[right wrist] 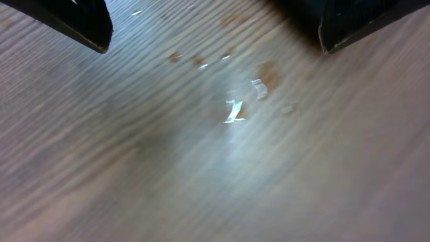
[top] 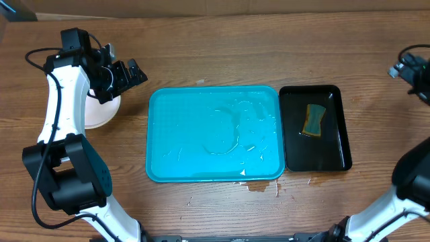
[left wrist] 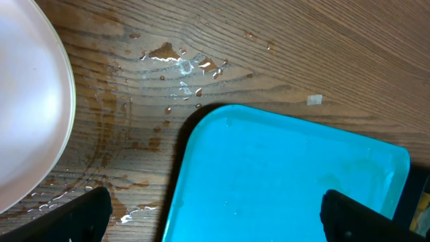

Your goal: Clean dirty plates on tray and stack at the side

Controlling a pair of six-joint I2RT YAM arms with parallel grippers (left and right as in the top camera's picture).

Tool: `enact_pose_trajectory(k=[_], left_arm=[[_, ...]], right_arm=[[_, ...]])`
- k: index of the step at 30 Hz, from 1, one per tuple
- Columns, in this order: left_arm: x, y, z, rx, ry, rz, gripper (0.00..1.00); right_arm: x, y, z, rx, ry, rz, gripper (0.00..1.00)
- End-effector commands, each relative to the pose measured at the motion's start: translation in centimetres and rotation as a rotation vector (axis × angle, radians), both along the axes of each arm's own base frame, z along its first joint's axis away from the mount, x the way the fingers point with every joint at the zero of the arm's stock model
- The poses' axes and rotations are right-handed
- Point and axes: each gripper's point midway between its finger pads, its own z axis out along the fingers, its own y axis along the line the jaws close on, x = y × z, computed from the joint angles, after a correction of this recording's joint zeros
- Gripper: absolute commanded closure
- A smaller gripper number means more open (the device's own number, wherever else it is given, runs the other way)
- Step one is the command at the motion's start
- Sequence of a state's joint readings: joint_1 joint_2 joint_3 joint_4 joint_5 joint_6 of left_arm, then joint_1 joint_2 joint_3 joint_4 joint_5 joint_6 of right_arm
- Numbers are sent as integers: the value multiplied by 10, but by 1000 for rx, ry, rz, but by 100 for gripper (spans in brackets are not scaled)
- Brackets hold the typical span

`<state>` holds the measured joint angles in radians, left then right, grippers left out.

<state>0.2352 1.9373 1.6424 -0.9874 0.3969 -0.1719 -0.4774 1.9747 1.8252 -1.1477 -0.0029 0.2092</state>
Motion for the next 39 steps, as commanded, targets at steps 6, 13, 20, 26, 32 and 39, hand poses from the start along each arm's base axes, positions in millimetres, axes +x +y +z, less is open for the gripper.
enact_pose_trajectory(k=[6, 13, 20, 26, 32, 39], left_arm=[[-1, -3, 12, 2, -34, -29, 0], [-1, -3, 11, 2, -34, -29, 0], [-1, -3, 11, 2, -34, -29, 0], [-1, -3, 11, 2, -34, -29, 0], [-1, -3, 12, 2, -34, -29, 0], [-1, -3, 11, 2, -34, -29, 0]], right_arm=[[11, 123, 139, -103, -318, 269, 0], [-6, 204, 189, -103, -451, 455, 0], [-50, 260, 246, -96, -620, 597, 0], [-115, 268, 308, -107, -826, 638, 0], [-176, 256, 339, -125, -951, 627, 0], [-226, 246, 343, -131, -991, 622, 0]])
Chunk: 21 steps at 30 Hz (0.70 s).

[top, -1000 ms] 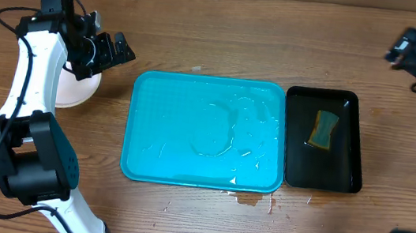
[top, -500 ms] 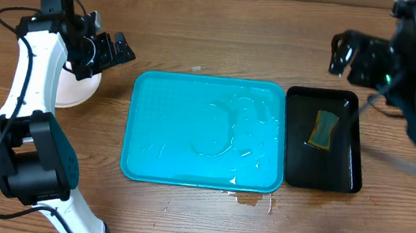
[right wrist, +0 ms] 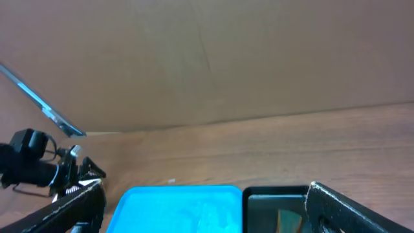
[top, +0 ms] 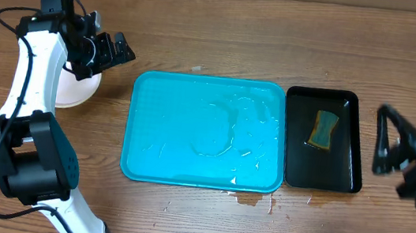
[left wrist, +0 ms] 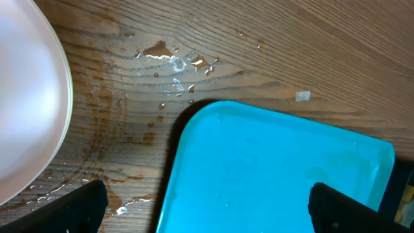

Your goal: Clean dirty plates on tray and stack at the side

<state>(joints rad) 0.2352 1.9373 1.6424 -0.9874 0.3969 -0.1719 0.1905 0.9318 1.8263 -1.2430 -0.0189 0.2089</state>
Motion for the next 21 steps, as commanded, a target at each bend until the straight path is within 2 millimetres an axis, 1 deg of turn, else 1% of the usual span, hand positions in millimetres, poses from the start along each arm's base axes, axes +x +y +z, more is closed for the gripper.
enact_pose_trajectory(k=[1, 3, 7, 11, 14, 16, 18, 21], left_arm=[[-1, -3, 11, 2, -34, -29, 0], [-1, -3, 11, 2, -34, -29, 0], [-1, -3, 11, 2, -34, -29, 0], [-1, -3, 11, 2, -34, -29, 0], [-1, -3, 12, 2, -34, -29, 0], [-1, -3, 11, 2, -34, -29, 0], [-1, -3, 11, 2, -34, -29, 0], [-1, -3, 11, 2, -34, -29, 0]], right_arm=[[-27, -8, 6, -5, -38, -14, 0], [-38, -18, 8, -12, -62, -55, 0], [-59, -19, 8, -7, -86, -37, 0], [-72, -23, 14, -35, -161, -30, 0], [-77, -24, 18, -74, -245, -22, 0], [-78, -24, 15, -91, -290, -23, 0], [-76, -25, 8, -89, -313, -36, 0], [-69, -27, -8, -88, -329, -59, 0]])
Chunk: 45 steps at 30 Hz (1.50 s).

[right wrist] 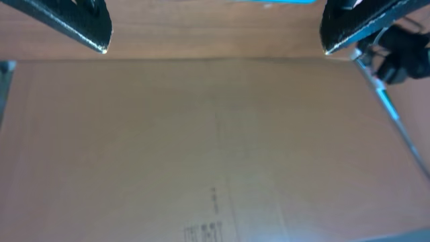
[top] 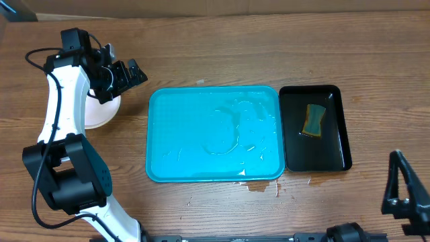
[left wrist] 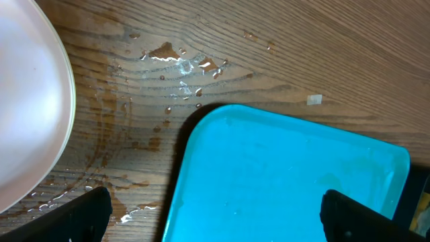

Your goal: Clean dirty plates on tray and stack at the side

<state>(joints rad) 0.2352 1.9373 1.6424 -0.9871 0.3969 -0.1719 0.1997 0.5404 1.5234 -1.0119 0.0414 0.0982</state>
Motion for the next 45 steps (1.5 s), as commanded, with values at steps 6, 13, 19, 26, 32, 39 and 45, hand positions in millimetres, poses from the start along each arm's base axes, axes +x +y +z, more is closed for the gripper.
enact_pose_trajectory(k=[6, 13, 19, 26, 32, 39, 45], left_arm=[[-1, -3, 11, 2, -34, -29, 0], [-1, -3, 11, 2, -34, -29, 0], [-1, -3, 11, 2, -34, -29, 0], [-1, -3, 11, 2, -34, -29, 0], [-1, -3, 11, 2, -34, -29, 0], [-1, -3, 11, 2, -34, -29, 0], [-1, -3, 11, 2, -34, -29, 0]], right_arm=[[42, 2, -46, -9, -126, -40, 0], [67, 18, -75, 0, -390, 36, 0], [69, 17, -118, -12, -512, 36, 0], [82, 16, -170, -14, -454, 25, 0], [96, 16, -208, -15, -378, 26, 0], [112, 15, -256, -17, -234, 20, 0], [119, 15, -296, -24, -68, 18, 0]])
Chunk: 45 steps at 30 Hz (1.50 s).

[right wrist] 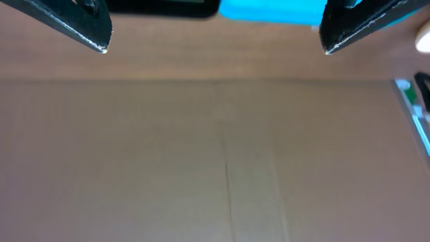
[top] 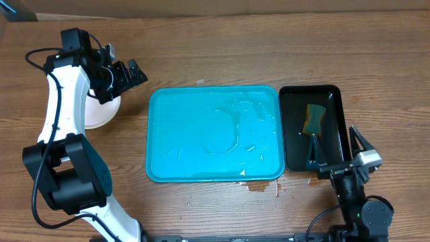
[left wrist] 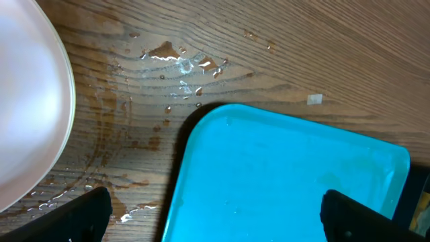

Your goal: Clean dirty plates on tray and stack at the side

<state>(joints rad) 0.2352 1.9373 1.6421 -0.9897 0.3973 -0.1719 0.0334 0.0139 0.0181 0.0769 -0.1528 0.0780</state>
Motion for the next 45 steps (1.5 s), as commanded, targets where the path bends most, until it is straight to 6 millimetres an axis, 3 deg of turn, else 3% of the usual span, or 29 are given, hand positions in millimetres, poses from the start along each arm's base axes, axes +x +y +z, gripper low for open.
enact_pose_trajectory(k=[1, 2, 4, 45], left_arm=[[-1, -3, 12, 3, -37, -29, 0], [-1, -3, 12, 3, -37, -29, 0], [-1, -3, 12, 3, -37, -29, 0], [-1, -3, 12, 3, -37, -29, 0]], right_arm=[[2, -2, -22, -2, 82, -13, 0], [3, -4, -35, -3, 133, -20, 0], [3, -5, -40, -11, 150, -33, 0], [4, -8, -40, -25, 148, -49, 0]])
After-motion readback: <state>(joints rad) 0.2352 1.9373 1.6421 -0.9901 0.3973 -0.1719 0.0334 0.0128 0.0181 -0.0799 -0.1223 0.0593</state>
